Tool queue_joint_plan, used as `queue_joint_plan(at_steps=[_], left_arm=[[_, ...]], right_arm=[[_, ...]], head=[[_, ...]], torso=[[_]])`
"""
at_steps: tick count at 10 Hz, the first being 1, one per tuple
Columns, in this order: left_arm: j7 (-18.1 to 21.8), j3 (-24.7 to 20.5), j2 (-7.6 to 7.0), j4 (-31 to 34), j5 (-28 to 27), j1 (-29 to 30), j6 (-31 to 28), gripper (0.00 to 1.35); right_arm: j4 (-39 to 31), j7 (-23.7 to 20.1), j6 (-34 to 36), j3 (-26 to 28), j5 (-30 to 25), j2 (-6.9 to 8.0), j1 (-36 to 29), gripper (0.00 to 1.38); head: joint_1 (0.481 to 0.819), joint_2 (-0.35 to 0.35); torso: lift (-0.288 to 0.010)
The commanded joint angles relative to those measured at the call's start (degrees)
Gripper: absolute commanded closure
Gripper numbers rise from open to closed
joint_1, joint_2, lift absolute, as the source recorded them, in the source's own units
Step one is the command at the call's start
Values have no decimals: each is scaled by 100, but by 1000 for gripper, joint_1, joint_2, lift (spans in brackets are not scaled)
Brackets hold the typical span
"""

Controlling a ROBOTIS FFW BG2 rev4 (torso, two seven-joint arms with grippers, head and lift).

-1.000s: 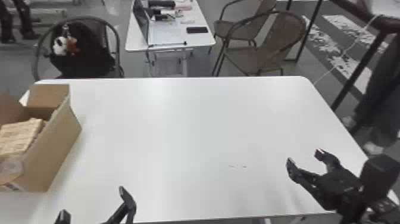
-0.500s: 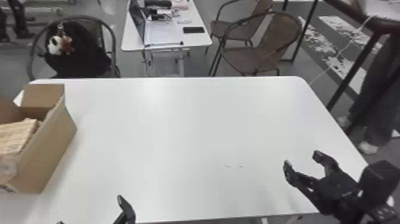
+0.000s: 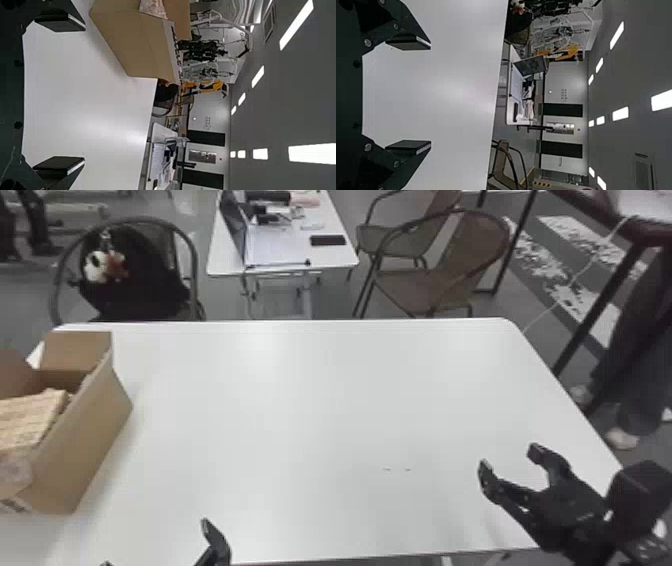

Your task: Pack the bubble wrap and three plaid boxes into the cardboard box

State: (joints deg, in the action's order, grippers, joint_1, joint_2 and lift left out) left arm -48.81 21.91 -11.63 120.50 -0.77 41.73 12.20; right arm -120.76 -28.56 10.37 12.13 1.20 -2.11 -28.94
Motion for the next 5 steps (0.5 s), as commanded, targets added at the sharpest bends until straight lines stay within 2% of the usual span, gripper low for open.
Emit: queue_joint_plan(at_steps=[1, 5], left_arm=[[-15, 15, -15, 0, 7, -16, -25, 121], [-32, 24, -59, 0, -19, -33, -16, 122]], right_arm=[[-18, 0, 0, 0, -41, 0, 2, 392], [-53, 0, 0, 0, -146, 9, 20, 389]], head=[[695, -35], [695, -37]], torso=[[-148], [-148]])
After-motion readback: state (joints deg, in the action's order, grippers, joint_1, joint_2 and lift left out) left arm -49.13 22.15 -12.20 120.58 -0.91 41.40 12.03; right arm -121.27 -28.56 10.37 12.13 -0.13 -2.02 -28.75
